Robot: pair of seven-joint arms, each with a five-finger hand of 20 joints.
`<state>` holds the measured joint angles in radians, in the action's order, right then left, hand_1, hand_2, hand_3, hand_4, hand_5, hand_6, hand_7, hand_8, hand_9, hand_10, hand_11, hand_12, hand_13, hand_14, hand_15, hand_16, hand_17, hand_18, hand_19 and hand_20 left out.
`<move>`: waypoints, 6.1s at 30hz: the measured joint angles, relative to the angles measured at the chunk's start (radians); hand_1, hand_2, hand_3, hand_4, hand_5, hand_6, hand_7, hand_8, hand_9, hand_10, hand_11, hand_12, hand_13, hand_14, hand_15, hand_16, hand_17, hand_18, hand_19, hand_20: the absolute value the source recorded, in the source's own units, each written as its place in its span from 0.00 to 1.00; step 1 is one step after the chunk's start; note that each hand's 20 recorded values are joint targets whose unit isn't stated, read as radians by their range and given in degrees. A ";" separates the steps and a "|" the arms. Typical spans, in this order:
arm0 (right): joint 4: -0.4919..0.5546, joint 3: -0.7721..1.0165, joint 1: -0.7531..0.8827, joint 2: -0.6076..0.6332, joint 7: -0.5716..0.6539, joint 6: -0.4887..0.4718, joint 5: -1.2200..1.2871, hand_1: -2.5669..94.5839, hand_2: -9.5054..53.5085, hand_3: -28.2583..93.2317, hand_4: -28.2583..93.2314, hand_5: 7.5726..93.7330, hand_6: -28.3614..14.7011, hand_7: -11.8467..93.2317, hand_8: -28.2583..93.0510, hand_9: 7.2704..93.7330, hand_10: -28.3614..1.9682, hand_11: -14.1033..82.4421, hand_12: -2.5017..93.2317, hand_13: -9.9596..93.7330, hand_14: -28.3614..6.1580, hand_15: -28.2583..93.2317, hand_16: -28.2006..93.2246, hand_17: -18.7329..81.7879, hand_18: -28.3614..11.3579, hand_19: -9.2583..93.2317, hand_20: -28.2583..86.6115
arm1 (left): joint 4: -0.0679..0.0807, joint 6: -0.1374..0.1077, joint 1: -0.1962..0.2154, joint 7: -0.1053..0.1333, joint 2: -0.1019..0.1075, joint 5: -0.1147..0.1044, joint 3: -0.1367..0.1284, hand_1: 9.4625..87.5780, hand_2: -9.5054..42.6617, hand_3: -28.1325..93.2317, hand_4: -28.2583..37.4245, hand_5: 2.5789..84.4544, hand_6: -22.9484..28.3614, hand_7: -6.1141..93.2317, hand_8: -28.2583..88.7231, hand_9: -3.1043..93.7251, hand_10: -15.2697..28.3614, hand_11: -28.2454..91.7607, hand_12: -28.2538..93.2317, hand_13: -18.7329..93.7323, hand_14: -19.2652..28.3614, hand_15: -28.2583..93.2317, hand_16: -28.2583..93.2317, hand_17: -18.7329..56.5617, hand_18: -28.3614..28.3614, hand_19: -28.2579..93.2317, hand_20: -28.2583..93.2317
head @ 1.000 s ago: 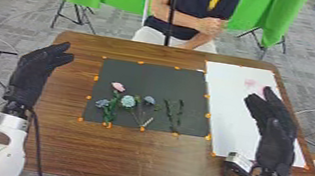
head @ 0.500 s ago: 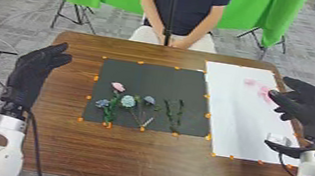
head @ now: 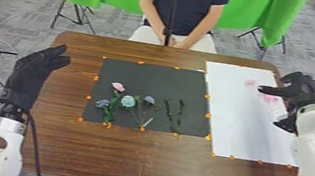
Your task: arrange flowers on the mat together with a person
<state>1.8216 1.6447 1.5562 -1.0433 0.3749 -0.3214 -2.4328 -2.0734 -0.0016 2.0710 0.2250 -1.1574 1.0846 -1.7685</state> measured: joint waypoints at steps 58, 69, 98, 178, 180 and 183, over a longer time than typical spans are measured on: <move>-0.232 -0.275 -0.254 0.091 -0.003 0.107 -0.046 0.73 0.00 0.63 0.05 0.88 0.61 0.29 0.30 1.00 0.56 0.43 0.23 1.00 0.82 0.76 0.35 0.96 0.57 1.00 0.51 | -0.024 -0.046 0.033 -0.035 -0.024 -0.002 -0.024 0.19 0.29 0.74 0.05 0.54 0.54 0.16 0.19 0.49 0.67 0.41 0.36 0.45 0.77 0.35 0.27 0.27 0.72 0.28 0.36; -0.038 -0.506 -0.448 0.161 -0.173 -0.040 0.058 0.72 0.00 0.64 0.04 0.88 0.63 0.29 0.30 1.00 0.58 0.42 0.23 1.00 0.82 0.75 0.35 0.95 0.57 1.00 0.52 | -0.025 -0.047 0.035 -0.039 -0.014 -0.004 -0.024 0.19 0.29 0.74 0.05 0.54 0.54 0.16 0.19 0.49 0.67 0.41 0.36 0.45 0.77 0.35 0.27 0.27 0.72 0.29 0.36; -0.156 -0.750 -0.484 -0.023 -0.337 -0.167 -0.079 0.67 0.00 0.67 0.04 0.83 0.65 0.29 0.27 1.00 0.58 0.40 0.24 1.00 0.81 0.74 0.36 0.94 0.56 1.00 0.53 | -0.024 -0.033 0.014 -0.063 -0.021 -0.077 -0.001 0.19 0.28 0.73 0.06 0.54 0.54 0.16 0.20 0.49 0.68 0.40 0.36 0.44 0.76 0.35 0.28 0.27 0.72 0.28 0.36; 0.209 0.068 0.569 -0.491 -0.725 0.080 1.113 0.10 0.14 0.91 0.07 0.33 0.70 0.22 0.15 0.38 0.47 0.19 0.13 0.38 0.49 0.30 0.33 0.38 0.41 0.11 0.49 | -0.035 -0.021 0.061 -0.038 -0.058 -0.042 0.016 0.20 0.27 0.74 0.06 0.55 0.54 0.17 0.19 0.50 0.68 0.41 0.36 0.45 0.77 0.36 0.27 0.27 0.71 0.28 0.35; 0.217 0.053 0.588 -0.483 -0.728 0.099 1.107 0.10 0.14 0.91 0.07 0.33 0.69 0.22 0.15 0.38 0.47 0.19 0.13 0.38 0.49 0.30 0.33 0.38 0.41 0.10 0.49 | -0.035 -0.021 0.063 -0.037 -0.058 -0.042 0.017 0.20 0.27 0.74 0.06 0.55 0.54 0.17 0.19 0.50 0.68 0.41 0.36 0.45 0.77 0.36 0.27 0.27 0.71 0.28 0.35; 0.220 0.050 0.594 -0.480 -0.731 0.134 1.097 0.09 0.15 0.91 0.07 0.33 0.69 0.22 0.15 0.38 0.47 0.19 0.13 0.38 0.50 0.30 0.32 0.38 0.42 0.10 0.49 | -0.035 -0.021 0.064 -0.037 -0.058 -0.042 0.019 0.20 0.27 0.74 0.06 0.55 0.54 0.17 0.19 0.50 0.68 0.41 0.36 0.45 0.77 0.36 0.27 0.27 0.71 0.28 0.35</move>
<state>2.0420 1.6944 2.1502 -1.5236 -0.3562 -0.1872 -1.3360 -2.1087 -0.0223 2.1347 0.1880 -1.2156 1.0426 -1.7493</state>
